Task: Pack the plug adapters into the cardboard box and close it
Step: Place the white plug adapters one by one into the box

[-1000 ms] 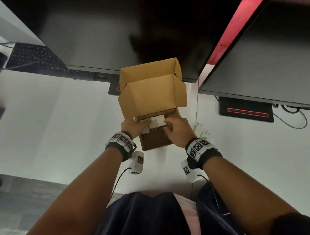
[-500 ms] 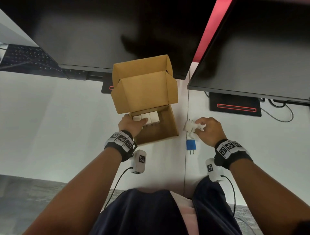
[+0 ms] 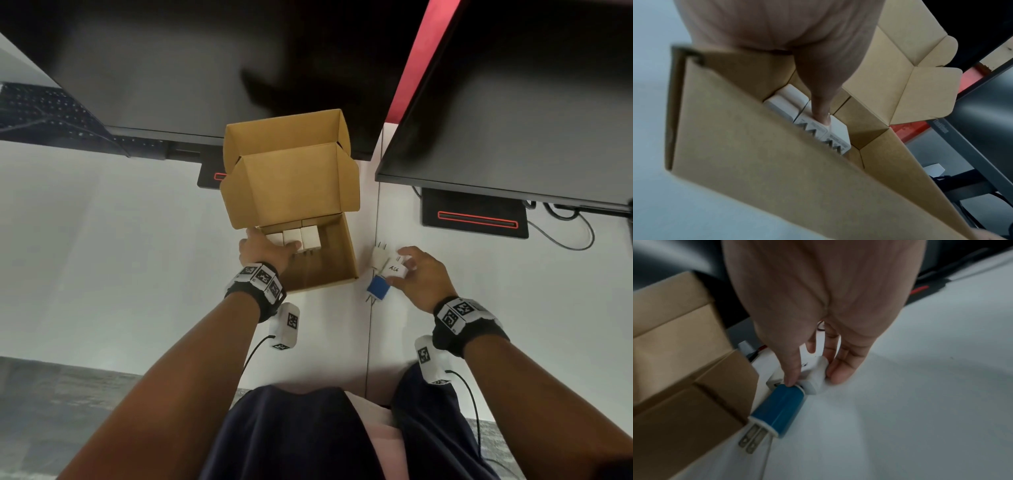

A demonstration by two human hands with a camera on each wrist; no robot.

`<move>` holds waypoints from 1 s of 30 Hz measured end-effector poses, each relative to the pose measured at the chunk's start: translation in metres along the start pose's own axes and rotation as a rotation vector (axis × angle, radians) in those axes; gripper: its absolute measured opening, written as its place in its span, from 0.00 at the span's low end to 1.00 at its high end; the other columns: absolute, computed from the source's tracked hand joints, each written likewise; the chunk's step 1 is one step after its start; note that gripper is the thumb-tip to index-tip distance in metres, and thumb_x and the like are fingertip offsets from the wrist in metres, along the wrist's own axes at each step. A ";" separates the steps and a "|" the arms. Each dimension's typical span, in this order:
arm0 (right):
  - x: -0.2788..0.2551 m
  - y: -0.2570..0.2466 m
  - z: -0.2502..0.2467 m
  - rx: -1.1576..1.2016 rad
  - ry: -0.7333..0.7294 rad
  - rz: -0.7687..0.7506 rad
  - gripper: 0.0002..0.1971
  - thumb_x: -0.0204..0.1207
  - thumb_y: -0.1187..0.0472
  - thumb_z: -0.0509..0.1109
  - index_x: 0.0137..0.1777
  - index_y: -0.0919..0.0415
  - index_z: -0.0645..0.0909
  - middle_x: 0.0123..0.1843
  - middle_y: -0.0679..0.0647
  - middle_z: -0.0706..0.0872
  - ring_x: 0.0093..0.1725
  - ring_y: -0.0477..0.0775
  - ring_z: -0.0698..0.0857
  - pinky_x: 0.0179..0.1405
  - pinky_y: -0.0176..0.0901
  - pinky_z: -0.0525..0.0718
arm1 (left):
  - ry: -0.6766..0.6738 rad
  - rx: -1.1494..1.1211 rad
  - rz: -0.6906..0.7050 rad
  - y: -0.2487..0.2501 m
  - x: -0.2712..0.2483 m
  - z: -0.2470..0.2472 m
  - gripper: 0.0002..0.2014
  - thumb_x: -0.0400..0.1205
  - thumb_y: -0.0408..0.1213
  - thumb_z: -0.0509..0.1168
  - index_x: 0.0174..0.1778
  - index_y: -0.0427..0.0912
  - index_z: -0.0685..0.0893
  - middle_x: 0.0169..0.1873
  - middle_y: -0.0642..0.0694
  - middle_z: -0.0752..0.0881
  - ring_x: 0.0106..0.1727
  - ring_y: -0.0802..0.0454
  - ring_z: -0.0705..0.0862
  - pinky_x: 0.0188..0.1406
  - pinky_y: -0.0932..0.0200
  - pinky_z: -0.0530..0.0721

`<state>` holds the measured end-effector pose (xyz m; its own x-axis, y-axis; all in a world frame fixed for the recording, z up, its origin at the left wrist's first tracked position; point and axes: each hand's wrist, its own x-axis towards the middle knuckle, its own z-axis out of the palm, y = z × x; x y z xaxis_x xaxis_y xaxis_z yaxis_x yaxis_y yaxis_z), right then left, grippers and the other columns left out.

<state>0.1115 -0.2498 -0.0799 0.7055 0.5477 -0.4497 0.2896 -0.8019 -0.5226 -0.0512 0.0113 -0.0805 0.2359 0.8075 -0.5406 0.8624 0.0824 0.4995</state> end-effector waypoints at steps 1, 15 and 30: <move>0.000 0.001 -0.001 0.029 -0.007 0.009 0.34 0.71 0.57 0.83 0.76 0.56 0.74 0.64 0.59 0.85 0.58 0.57 0.85 0.58 0.45 0.82 | 0.001 0.000 0.002 0.000 0.000 0.000 0.45 0.68 0.56 0.84 0.75 0.41 0.72 0.71 0.37 0.82 0.72 0.34 0.82 0.73 0.39 0.82; -0.011 -0.012 -0.015 0.173 0.334 0.106 0.22 0.68 0.51 0.85 0.58 0.57 0.83 0.62 0.58 0.82 0.44 0.52 0.86 0.48 0.40 0.80 | 0.014 -0.032 0.029 -0.003 -0.001 0.000 0.40 0.70 0.54 0.83 0.73 0.42 0.74 0.68 0.38 0.83 0.73 0.35 0.81 0.72 0.42 0.80; -0.003 -0.131 0.027 0.033 0.146 -0.225 0.18 0.78 0.58 0.76 0.67 0.54 0.83 0.58 0.58 0.79 0.50 0.50 0.82 0.60 0.49 0.88 | -0.007 0.002 0.033 -0.003 0.002 0.000 0.41 0.71 0.55 0.82 0.75 0.43 0.72 0.70 0.38 0.83 0.74 0.33 0.79 0.74 0.41 0.78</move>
<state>0.0539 -0.1394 -0.0298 0.7124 0.6690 -0.2118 0.4299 -0.6547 -0.6218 -0.0534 0.0124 -0.0829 0.2670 0.8059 -0.5284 0.8551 0.0547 0.5156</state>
